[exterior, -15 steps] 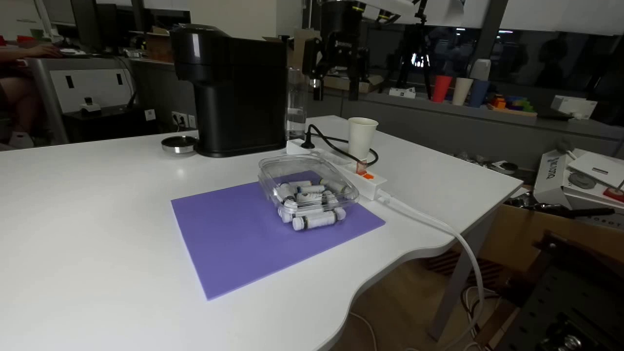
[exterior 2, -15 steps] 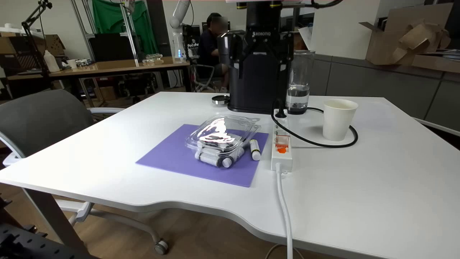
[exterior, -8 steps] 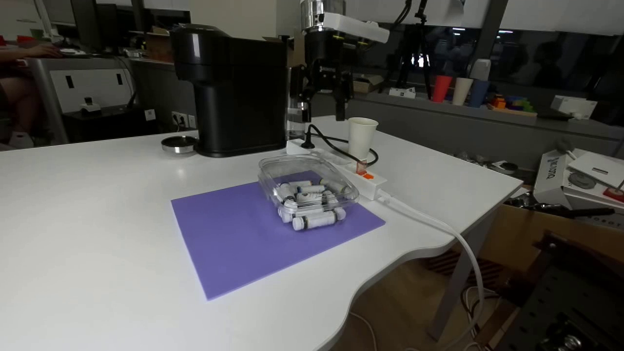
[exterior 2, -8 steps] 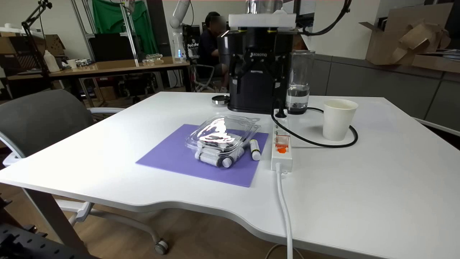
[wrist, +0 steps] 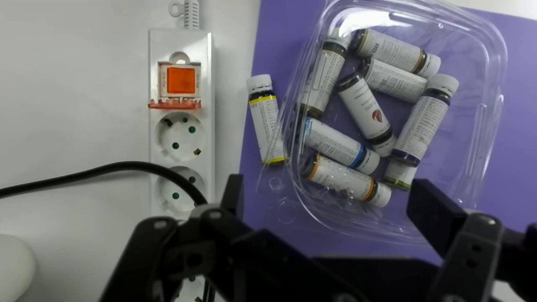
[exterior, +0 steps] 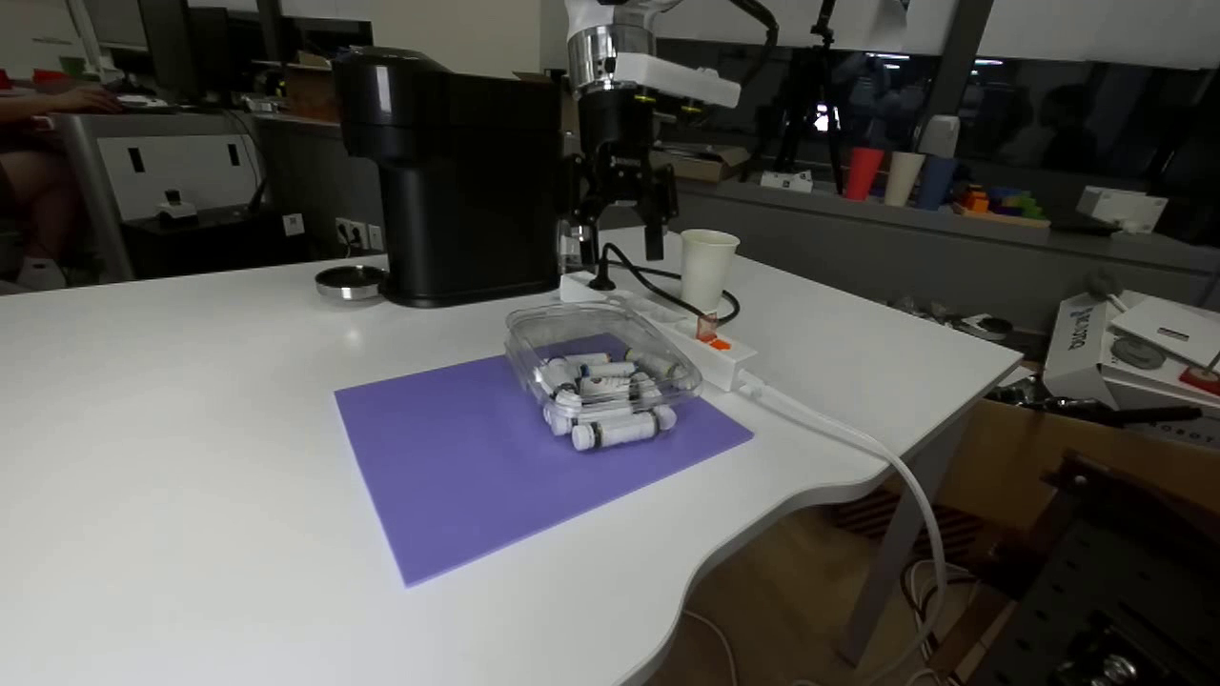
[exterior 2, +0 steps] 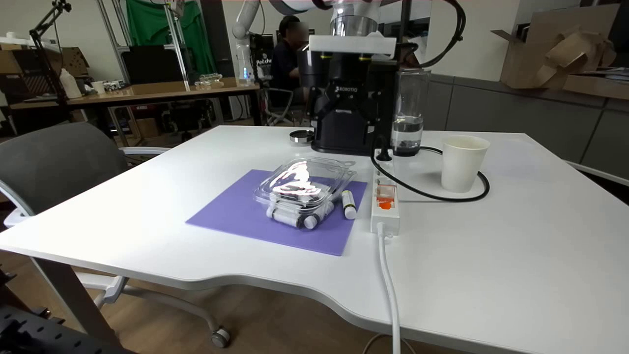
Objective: Open the clear container, put the bottle on the table inside the clear container
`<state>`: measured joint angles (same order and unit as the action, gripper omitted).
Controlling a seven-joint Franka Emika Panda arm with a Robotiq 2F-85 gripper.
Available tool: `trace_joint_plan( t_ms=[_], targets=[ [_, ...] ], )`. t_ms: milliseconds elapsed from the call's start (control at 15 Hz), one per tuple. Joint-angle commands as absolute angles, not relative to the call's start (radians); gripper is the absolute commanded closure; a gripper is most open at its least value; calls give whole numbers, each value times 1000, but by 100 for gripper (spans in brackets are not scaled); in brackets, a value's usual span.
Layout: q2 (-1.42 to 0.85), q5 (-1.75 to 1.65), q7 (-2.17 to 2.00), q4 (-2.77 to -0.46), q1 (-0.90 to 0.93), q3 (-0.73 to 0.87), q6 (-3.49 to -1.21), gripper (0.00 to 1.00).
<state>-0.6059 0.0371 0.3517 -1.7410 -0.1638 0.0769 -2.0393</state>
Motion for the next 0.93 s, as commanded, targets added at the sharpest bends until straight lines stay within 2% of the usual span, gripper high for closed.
trace_joint_plan(
  t_ms=[0,867],
  targets=[
    [-647,35,352,-1673,-188,54,-1990,0],
    [-779,3,357,-1538,-196,53,-1952,0]
  ],
)
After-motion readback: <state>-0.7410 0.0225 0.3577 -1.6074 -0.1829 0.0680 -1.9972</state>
